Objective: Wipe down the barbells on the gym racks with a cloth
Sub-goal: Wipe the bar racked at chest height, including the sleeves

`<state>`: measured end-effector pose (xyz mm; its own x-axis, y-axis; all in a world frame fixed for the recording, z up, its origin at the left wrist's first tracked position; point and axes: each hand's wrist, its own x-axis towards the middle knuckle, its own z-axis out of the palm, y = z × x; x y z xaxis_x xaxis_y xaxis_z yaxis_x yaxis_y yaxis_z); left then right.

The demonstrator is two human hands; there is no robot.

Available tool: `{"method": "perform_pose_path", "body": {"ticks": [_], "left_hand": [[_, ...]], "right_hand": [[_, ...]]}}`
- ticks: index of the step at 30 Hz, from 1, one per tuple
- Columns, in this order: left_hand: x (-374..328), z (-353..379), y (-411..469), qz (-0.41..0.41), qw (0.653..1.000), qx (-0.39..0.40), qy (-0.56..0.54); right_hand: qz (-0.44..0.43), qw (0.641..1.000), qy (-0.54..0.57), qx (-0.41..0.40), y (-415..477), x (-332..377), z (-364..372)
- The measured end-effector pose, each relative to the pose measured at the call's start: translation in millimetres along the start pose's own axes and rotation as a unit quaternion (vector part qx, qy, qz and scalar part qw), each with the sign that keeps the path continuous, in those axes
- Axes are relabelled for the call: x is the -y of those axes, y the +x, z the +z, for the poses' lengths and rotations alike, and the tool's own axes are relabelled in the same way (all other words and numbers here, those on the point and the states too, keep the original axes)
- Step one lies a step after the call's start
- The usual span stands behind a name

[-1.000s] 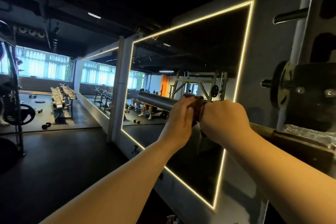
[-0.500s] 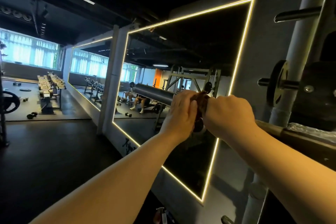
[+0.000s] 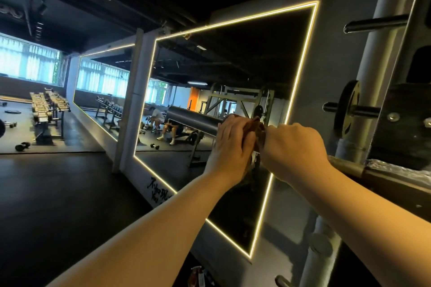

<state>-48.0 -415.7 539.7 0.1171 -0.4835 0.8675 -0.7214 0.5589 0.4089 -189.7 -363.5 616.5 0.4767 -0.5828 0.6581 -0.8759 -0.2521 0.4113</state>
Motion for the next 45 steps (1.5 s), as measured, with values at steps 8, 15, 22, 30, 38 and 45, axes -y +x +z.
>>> {"method": "perform_pose_path", "body": {"ticks": [8, 15, 22, 30, 38, 45], "left_hand": [[35, -15, 34, -0.134, 0.990, -0.052, 0.006], [2, -5, 6, -0.074, 0.996, -0.012, -0.053], [39, -33, 31, -0.067, 0.997, 0.027, -0.022], [49, -33, 22, -0.020, 0.999, 0.040, 0.018], [32, -17, 25, -0.085, 0.996, 0.009, -0.024], [32, -22, 25, -0.023, 0.999, 0.038, -0.020]], "right_hand": [[0.012, 1.000, 0.020, 0.007, -1, 3, -2], [0.015, 1.000, 0.014, 0.004, 0, 4, -6], [0.021, 0.995, -0.001, 0.097, 8, 8, -18], [0.040, 0.991, 0.005, 0.131, 26, 22, -7], [0.030, 0.991, 0.000, 0.132, 25, 25, -12], [0.015, 0.990, 0.000, 0.142, 25, 20, -16]]}}
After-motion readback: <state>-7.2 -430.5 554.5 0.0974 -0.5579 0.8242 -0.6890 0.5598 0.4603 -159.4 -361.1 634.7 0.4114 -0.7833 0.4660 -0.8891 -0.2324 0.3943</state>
